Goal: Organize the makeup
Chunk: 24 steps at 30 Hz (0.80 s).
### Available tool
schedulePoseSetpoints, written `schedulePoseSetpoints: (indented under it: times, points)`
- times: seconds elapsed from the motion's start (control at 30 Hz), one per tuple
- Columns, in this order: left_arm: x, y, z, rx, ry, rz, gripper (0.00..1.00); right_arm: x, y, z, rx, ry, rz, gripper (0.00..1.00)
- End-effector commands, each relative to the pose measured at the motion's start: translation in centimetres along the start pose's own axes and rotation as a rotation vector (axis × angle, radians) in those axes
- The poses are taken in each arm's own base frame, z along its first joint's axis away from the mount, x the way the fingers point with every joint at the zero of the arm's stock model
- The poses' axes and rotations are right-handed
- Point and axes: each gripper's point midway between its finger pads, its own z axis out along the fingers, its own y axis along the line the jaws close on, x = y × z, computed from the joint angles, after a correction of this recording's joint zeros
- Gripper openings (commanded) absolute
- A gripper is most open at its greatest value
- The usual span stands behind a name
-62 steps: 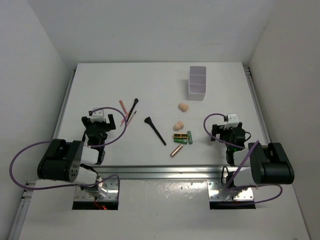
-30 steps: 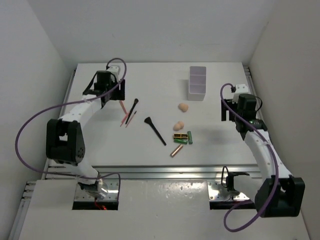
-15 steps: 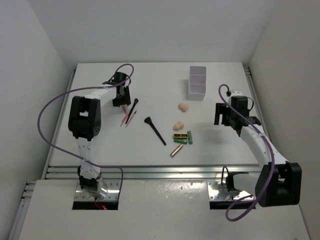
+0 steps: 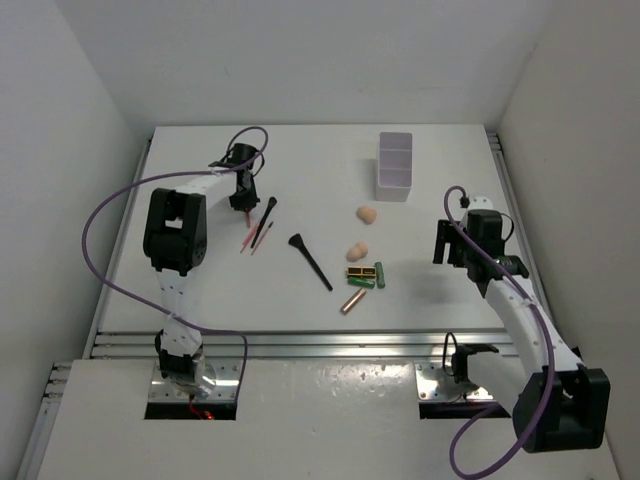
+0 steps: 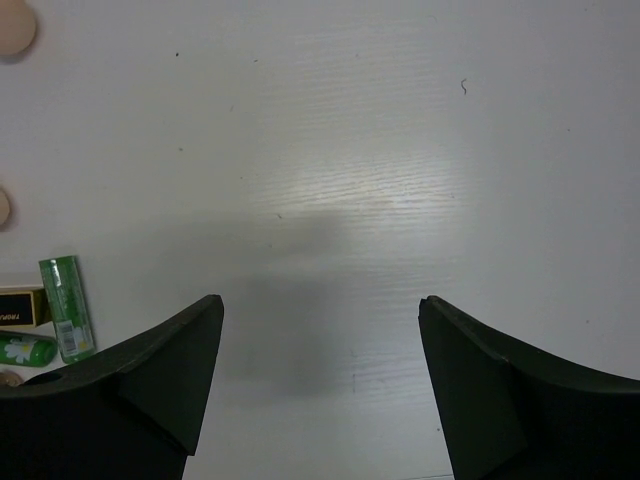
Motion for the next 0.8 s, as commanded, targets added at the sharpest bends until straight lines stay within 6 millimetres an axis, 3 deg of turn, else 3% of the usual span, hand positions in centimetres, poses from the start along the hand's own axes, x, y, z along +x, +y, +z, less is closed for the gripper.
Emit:
schedulePoseSetpoints:
  times: [0.0,0.1,0.27,0.33,0.6,0.7,0.77]
  points:
    - [2.4,1.3,1.7,-0.041,0.077,0.013,0.16,-0.4,-0.4,-0.7,0.027,-0.042,0.011,0.79]
    - [2.2,1.7,1.8,-0.045,0.077,0.005,0.02,-0.4,-0.6,-0.9,0.037,-0.048,0.018,0.79]
    - [1.8,1.7,1.7,-0.041,0.067,0.025,0.0,-0.2,-0.4,-1.1,0.022,-0.044,0.021,0.79]
    - [0.3,1.3,1.0,-0.018,0.036,0.052,0.0,-0.1,-0.2,-1.1,0.01,-0.049,0.01,0.79]
    - [-10.4,-1.3,-5.3,0.097,-0.261,0.16,0.0,-0.3,0.9,-0.4,-0.055,-0.143,-0.001,0.79]
    - [-14.3,-4.2,-9.3,0.197,-0.401,0.196,0.0,-0.5,2.2,0.0,-0.133,-0.174,-0.031,0.79]
    - [-15.7,-7.9,-12.2,0.304,-0.483,0.267,0.0,-0.9,3.1,0.2,-0.189,-0.199,-0.055,0.79]
